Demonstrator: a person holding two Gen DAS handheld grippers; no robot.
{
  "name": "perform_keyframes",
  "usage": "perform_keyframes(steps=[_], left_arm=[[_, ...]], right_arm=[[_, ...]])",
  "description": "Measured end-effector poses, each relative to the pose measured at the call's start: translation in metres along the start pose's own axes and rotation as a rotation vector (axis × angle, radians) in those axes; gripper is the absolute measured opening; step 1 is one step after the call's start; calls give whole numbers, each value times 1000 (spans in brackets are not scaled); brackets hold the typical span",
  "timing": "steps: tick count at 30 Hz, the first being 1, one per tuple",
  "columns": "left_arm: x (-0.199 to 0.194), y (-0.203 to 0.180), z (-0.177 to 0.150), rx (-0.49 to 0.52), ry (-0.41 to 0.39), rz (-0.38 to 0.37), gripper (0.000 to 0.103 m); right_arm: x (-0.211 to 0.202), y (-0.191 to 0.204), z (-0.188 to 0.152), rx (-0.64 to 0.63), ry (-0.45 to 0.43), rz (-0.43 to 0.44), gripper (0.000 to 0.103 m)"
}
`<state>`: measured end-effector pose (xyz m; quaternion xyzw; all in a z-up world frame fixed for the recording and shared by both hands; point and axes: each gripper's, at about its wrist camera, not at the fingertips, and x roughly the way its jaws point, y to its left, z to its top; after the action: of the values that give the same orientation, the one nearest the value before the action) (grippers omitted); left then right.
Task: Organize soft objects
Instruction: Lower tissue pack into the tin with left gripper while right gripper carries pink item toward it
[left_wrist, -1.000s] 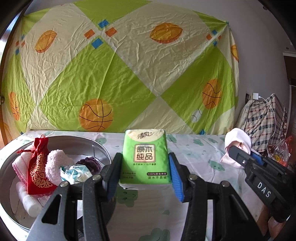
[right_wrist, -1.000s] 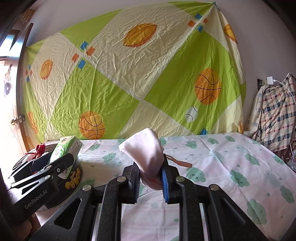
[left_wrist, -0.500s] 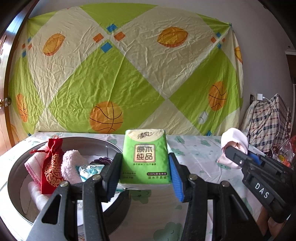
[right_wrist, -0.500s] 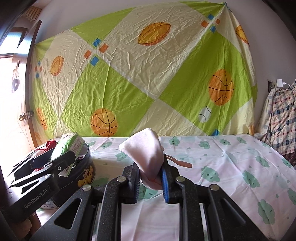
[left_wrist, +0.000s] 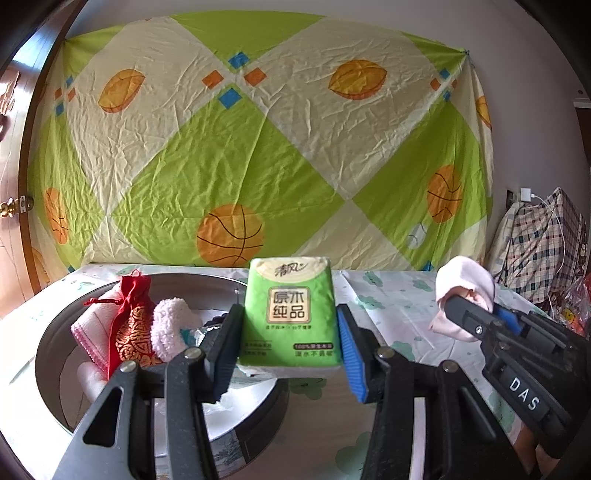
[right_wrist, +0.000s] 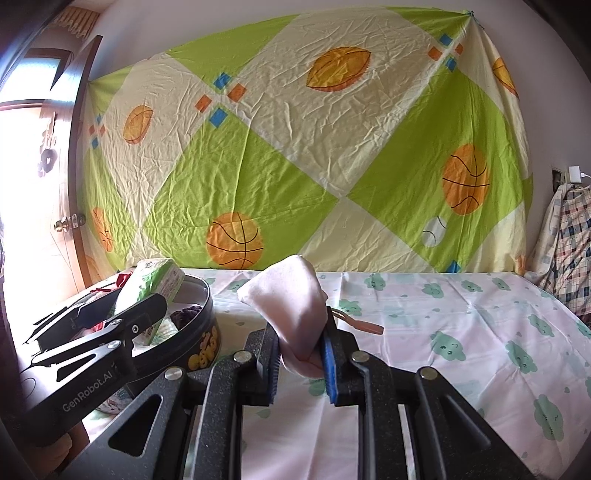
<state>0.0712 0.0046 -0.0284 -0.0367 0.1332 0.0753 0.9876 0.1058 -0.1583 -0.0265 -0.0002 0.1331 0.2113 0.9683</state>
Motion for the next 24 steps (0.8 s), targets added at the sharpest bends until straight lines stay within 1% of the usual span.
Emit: perform_keyframes(steps=[11,24], left_arm=[[-7,10,-1,-1,-10,19,49],[-15,24,-1,-10,-25,43,49]], right_arm=[[-2,18,-1,-12,-1,36,21],[-4,28,-2,-13,-2,62,21]])
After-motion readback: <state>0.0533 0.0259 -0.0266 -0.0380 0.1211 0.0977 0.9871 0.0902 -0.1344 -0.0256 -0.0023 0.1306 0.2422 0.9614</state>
